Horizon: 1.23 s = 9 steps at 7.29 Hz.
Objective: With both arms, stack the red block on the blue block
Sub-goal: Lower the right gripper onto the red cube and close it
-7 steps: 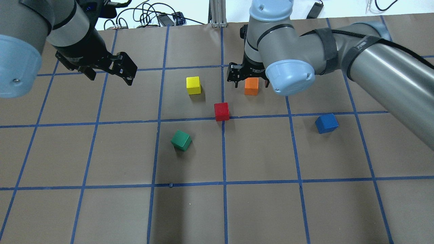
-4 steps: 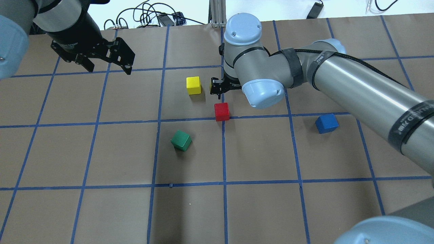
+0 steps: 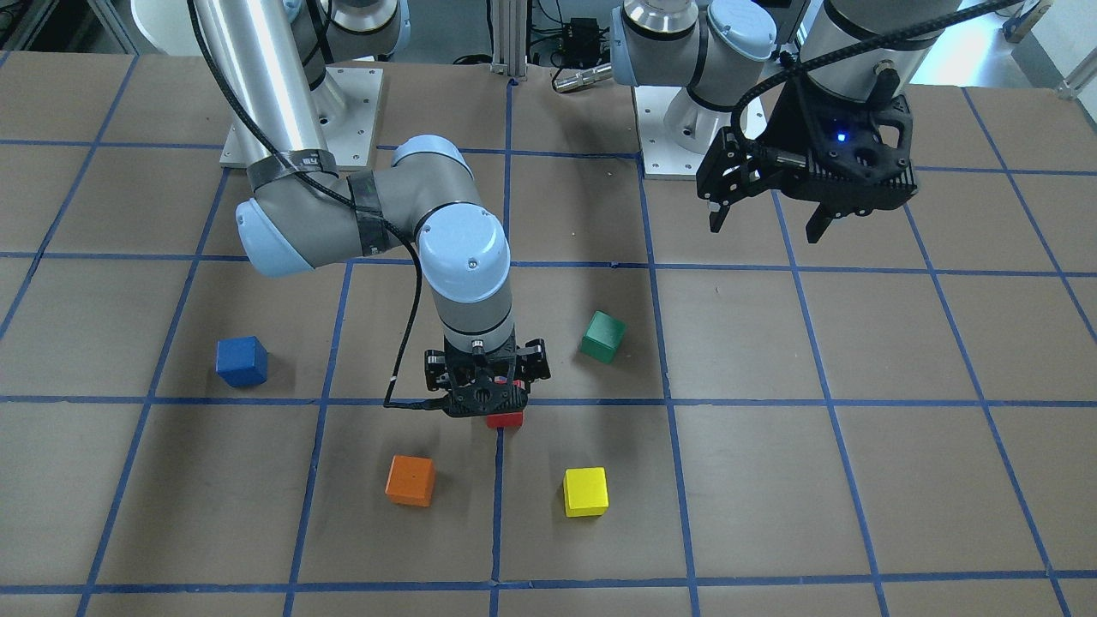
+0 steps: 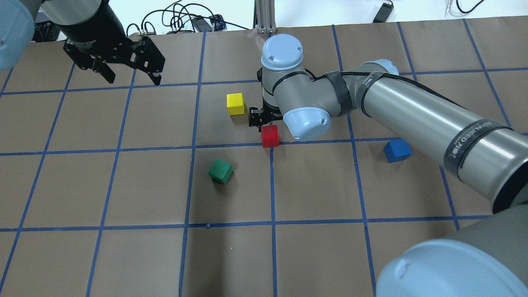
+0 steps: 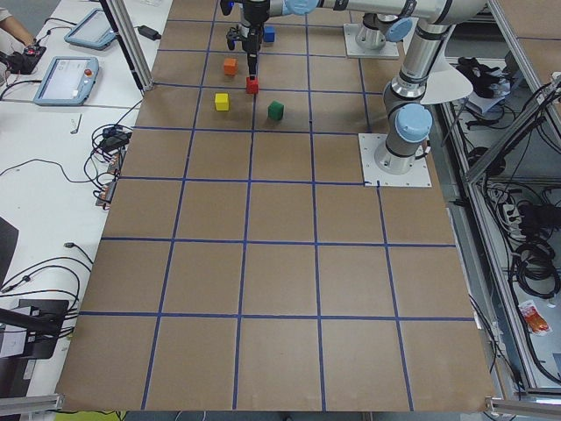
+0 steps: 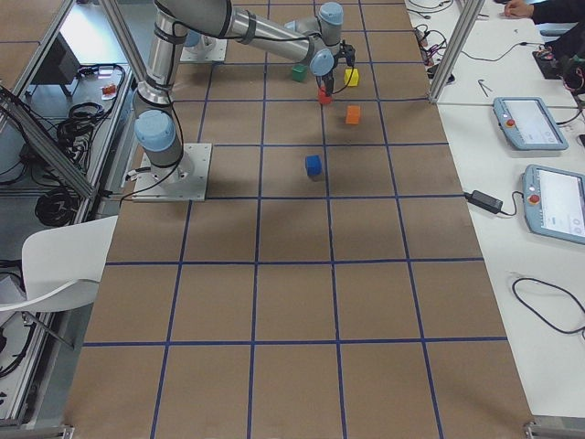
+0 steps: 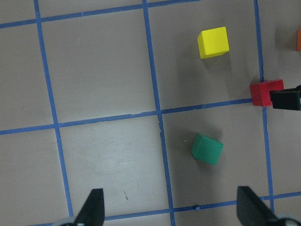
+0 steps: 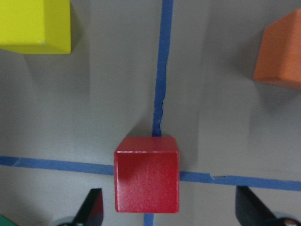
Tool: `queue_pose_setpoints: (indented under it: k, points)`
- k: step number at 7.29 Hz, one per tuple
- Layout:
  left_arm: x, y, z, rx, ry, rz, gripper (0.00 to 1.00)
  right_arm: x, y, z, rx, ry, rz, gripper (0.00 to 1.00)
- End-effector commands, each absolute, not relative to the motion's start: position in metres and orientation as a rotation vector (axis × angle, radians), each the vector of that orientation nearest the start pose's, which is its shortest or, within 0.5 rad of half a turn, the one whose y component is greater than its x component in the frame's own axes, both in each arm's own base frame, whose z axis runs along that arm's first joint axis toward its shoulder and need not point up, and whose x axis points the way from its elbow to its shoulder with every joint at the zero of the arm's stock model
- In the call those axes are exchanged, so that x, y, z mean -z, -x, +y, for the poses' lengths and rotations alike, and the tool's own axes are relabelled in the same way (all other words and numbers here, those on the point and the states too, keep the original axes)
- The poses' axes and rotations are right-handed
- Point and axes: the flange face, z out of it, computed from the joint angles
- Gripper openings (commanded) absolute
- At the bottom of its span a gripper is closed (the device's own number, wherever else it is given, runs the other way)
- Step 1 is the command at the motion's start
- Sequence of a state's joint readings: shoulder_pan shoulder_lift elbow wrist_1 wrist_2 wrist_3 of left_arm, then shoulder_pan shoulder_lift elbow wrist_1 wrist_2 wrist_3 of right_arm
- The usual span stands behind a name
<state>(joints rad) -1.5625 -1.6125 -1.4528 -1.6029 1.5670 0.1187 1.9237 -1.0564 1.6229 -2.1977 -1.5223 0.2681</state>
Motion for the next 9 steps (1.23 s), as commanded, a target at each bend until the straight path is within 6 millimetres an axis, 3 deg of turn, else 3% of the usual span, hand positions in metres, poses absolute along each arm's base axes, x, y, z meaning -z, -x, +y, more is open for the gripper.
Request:
queue_pose_setpoints:
  k: [1, 3, 4, 5, 6, 8, 9]
  points:
    - [-0.522, 0.131, -0.510, 0.055, -0.171, 3.134, 1.00, -0.212, -0.362, -0.558, 0.036, 0.153, 3.037, 1.00]
    - [-0.520, 0.131, -0.510, 0.050, -0.173, 3.133, 1.00, -0.194, -0.362, -0.558, -0.006, 0.154, 3.045, 1.00]
    - [-0.520, 0.131, -0.511, 0.050, -0.171, 3.133, 1.00, -0.192, -0.362, -0.558, -0.010, 0.154, 3.048, 0.74]
    - [-0.520, 0.131, -0.512, 0.050, -0.171, 3.135, 1.00, -0.196, -0.363, -0.559, -0.003, 0.158, 3.046, 0.16]
    - [-0.520, 0.132, -0.511, 0.050, -0.173, 3.135, 1.00, -0.199, -0.363, -0.559, 0.003, 0.159, 3.043, 0.00]
    - [-0.520, 0.132, -0.511, 0.053, -0.174, 3.137, 1.00, -0.218, -0.362, -0.563, 0.037, 0.157, 3.038, 0.00]
    - [-0.520, 0.132, -0.512, 0.053, -0.173, 3.136, 1.00, -0.243, -0.356, -0.568, 0.061, 0.142, 3.035, 0.00]
